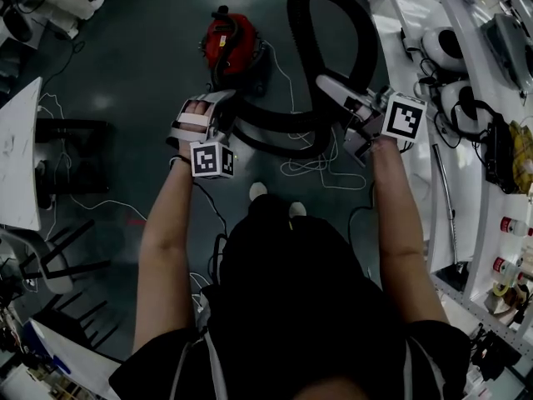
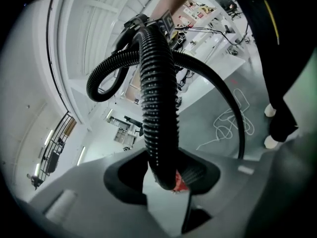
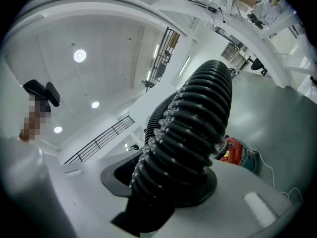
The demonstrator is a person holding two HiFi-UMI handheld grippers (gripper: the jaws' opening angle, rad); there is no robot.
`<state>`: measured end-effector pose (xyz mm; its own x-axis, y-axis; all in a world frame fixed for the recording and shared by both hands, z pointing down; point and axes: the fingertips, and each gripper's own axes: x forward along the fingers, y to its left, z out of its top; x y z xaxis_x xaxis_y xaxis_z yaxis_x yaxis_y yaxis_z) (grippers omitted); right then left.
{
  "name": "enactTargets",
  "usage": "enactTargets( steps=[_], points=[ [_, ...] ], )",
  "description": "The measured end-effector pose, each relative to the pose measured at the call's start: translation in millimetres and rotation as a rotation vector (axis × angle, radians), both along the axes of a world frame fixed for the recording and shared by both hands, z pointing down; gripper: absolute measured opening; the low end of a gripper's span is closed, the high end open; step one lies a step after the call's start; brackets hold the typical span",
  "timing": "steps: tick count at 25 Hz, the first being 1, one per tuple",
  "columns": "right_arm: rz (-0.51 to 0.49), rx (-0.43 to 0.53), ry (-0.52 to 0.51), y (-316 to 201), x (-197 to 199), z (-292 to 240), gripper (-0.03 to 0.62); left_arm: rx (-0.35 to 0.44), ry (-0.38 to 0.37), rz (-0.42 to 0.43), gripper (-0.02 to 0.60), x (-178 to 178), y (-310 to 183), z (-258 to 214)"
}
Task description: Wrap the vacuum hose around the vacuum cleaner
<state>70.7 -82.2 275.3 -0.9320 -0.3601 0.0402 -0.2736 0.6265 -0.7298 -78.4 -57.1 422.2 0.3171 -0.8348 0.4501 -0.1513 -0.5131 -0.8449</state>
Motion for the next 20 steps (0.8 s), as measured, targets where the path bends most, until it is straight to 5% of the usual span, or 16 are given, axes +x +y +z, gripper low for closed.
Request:
enactTargets(
  steps=[20],
  points=[
    [0.061,0.021,0.066,-4,3,4,0.158,-0.266,0.042,0.135,0.184,48,25,68]
  ],
)
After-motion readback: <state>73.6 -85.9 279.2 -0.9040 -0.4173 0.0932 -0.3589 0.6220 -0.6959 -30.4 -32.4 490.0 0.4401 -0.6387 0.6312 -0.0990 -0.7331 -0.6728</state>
